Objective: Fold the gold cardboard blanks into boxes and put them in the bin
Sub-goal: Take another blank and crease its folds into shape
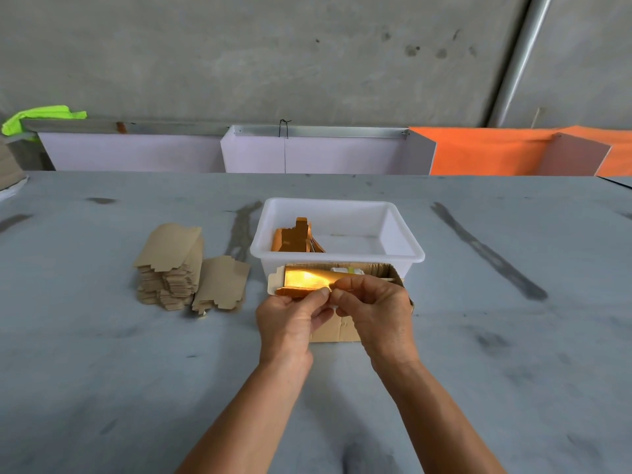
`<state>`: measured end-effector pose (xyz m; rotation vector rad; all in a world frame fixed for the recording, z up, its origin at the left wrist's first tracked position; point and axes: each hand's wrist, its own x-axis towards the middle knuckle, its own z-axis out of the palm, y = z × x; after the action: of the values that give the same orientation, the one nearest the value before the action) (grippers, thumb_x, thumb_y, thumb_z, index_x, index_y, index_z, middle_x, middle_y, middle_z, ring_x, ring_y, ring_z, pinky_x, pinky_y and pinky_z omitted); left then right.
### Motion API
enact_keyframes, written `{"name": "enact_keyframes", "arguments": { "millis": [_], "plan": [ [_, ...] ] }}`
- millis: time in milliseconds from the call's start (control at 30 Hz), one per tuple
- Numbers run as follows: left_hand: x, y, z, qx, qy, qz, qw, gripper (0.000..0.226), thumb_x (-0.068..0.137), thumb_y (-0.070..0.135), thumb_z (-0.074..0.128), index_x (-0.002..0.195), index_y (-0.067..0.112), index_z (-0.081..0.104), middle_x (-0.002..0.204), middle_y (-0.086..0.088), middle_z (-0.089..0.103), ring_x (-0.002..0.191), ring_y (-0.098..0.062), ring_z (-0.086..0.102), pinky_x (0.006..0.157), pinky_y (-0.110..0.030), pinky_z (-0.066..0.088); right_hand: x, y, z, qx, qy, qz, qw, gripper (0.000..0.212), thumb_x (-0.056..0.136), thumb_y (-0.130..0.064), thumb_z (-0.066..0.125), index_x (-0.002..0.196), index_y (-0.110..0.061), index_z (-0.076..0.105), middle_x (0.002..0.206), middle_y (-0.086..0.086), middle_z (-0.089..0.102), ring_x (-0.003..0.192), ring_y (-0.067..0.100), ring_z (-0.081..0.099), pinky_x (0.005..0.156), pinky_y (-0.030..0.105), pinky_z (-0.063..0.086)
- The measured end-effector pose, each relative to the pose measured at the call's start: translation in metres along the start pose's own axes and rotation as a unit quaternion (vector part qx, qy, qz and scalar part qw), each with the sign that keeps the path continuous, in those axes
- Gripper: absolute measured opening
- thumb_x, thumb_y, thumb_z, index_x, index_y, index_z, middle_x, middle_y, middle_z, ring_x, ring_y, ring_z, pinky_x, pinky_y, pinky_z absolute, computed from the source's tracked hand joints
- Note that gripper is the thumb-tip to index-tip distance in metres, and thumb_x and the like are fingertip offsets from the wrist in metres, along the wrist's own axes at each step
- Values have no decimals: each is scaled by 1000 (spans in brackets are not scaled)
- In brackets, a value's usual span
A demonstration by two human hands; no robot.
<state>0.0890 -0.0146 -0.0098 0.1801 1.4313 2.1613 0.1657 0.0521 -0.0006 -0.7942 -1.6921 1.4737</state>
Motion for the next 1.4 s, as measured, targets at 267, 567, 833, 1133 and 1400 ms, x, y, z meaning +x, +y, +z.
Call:
{"name": "enact_keyframes", "arguments": {
  "millis": [267,567,833,1133,1400],
  "plan": [
    [-2,1,0,5,-4,3,1000,15,79,-9,66,93,-4,67,77,-14,72,65,-23,71,64,-29,60,3,-1,1,-25,0,21,999,9,78,-5,74,81,-14,72,66,0,70,49,1,61,47,7,41],
    [-3,1,-1,6,-16,17,1000,14,79,-9,65,80,4,68,68,-8,72,61,-21,69,65,-31,60,5,-4,-2,-34,-18,59,998,9,78,-6,73,84,-13,74,68,3,71,48,3,61,42,9,38],
    [-2,0,-1,8,-23,18,1000,12,78,-9,66,82,2,68,69,-9,72,63,-23,70,61,-29,60,6,-14,-7,-6,-63,122,991,11,83,-3,68,88,-11,74,65,0,70,48,3,60,44,16,39],
    [0,0,1,4,-17,-37,999,12,84,-5,61,90,3,66,79,-12,71,69,-24,69,63,-29,59,5,-17,-11,-24,-95,146,984,16,81,-2,69,91,-13,74,68,2,70,50,4,59,47,16,40],
    [5,-3,6,-10,38,-100,994,15,77,10,76,88,7,66,78,-12,70,63,-23,66,57,-30,57,3,-19,-11,-55,-126,164,977,23,79,0,69,80,-22,74,55,-8,66,47,0,58,44,13,40]
  ]
}}
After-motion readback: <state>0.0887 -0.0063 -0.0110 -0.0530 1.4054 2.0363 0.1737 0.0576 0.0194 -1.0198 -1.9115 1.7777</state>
